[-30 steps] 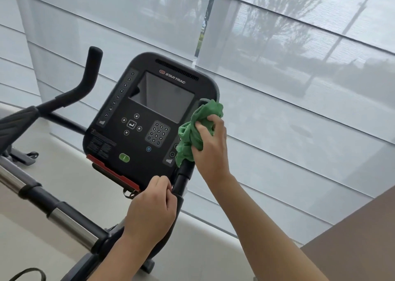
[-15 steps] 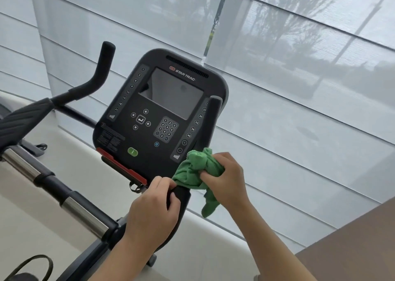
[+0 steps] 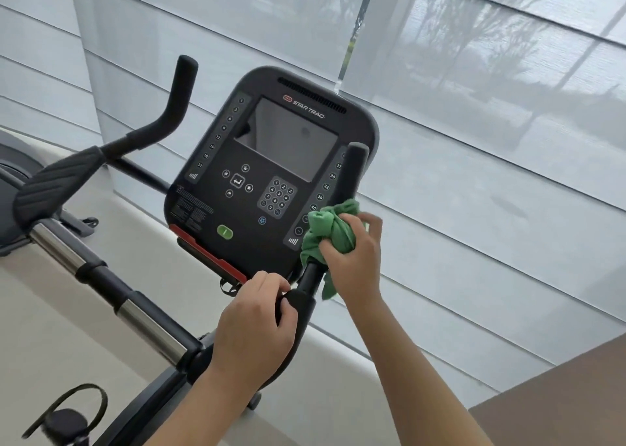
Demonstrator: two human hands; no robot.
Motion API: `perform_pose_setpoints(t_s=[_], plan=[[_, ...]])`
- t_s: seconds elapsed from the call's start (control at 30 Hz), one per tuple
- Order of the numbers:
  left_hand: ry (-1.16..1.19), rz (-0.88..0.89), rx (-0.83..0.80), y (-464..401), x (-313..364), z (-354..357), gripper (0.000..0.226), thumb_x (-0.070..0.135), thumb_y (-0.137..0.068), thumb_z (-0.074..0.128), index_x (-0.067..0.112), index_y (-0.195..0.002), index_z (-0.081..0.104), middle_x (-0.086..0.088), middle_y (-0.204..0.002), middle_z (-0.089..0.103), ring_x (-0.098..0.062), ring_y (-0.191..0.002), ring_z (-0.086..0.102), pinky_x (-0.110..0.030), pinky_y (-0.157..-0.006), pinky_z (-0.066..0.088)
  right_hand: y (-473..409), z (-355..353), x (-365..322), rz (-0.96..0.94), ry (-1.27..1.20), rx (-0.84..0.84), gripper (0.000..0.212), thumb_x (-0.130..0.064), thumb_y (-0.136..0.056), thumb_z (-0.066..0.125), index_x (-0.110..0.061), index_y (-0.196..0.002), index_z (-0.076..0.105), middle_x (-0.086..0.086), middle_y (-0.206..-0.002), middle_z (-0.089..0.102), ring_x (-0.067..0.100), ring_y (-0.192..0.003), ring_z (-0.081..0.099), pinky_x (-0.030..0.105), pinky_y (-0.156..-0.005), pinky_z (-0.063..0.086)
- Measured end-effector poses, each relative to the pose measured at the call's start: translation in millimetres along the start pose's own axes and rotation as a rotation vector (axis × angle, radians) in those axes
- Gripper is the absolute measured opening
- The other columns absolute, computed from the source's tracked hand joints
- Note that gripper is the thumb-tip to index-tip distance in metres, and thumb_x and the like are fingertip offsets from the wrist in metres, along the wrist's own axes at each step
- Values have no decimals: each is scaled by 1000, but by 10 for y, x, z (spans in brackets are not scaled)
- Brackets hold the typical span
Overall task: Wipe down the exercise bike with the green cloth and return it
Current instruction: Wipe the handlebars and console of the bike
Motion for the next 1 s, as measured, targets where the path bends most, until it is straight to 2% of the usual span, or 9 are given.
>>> perform_pose_setpoints(t_s=[0.1, 0.23, 0.37, 0.47, 0.6, 0.7, 0.8, 0.9, 1.0], plan=[[-17, 9, -1, -4, 6, 3, 15, 12, -90, 66, 23, -99, 61, 11, -89, 57, -9, -76, 57, -29, -60, 55, 196, -21, 208, 142, -151, -102, 29, -29, -72, 72, -44, -97, 70, -20, -107, 60, 2, -98, 65, 10, -80, 49], [-26, 14, -8, -9, 15, 8, 18, 11, -90, 66, 24, -98, 58, 12, -88, 55, -8, -75, 55, -26, -59, 53, 148, -256, 205, 116, -114, -153, 29, -26, -70, 72, -44, -92, 69, -17, -100, 67, 4, -92, 66, 7, -74, 47], [-58, 17, -6, -16, 27, 19, 16, 11, -91, 65, 23, -99, 58, 11, -90, 57, -9, -77, 57, -25, -62, 53, -131, -561, 18, 40, -161, 14, 40, -17, -75, 73, -48, -98, 64, -13, -109, 67, 5, -98, 65, 15, -84, 51], [-66, 21, -16, -12, 40, 25, 15, 12, -94, 65, 24, -100, 59, 11, -90, 59, -8, -77, 58, -16, -64, 51, -396, -614, -132, -22, -207, 47, 41, -11, -79, 70, -34, -111, 62, -8, -117, 64, 5, -105, 63, 18, -91, 51], [-80, 9, -26, -13, 30, 43, 15, 13, -96, 65, 26, -101, 59, 13, -88, 59, -1, -76, 58, -5, -64, 43, -778, -471, -248, -10, -336, -14, 52, -10, -85, 63, -20, -135, 52, -6, -125, 63, 8, -109, 65, 24, -94, 55], [-79, 16, -29, -6, 48, 55, 11, 21, -98, 60, 30, -103, 57, 18, -88, 58, -3, -84, 61, -3, -69, 45, -884, -246, -375, -71, -320, -70, 61, -7, -91, 59, -15, -149, 41, 1, -141, 53, 13, -124, 56, 29, -110, 47], [-89, 16, -27, -13, 62, 69, 9, 27, -96, 53, 33, -102, 56, 22, -88, 58, -5, -88, 61, -8, -70, 48, -755, -122, -328, -107, -291, 3, 65, 0, -91, 57, -5, -153, 38, 10, -149, 45, 22, -134, 48, 36, -119, 38], [-108, -3, -14, -24, 60, 72, 11, 31, -95, 49, 32, -101, 58, 20, -87, 59, -9, -84, 62, -11, -67, 47, -448, -29, -142, -93, -291, 50, 67, 4, -89, 59, -2, -153, 40, 13, -146, 47, 26, -132, 49, 34, -117, 39], [-141, -18, -1, -36, 87, 77, 11, 29, -93, 49, 29, -100, 58, 19, -85, 60, -7, -84, 62, -8, -66, 45, -157, 54, 163, 7, -429, 23, 63, 6, -89, 59, -8, -150, 47, 6, -140, 53, 21, -128, 54, 39, -114, 44]])
Point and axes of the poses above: each hand's wrist, its own y-axis away from the middle knuckle, its own z-axis out of the palm, x = y × z, the point moved 9 cm from there along -y, towards the middle knuckle
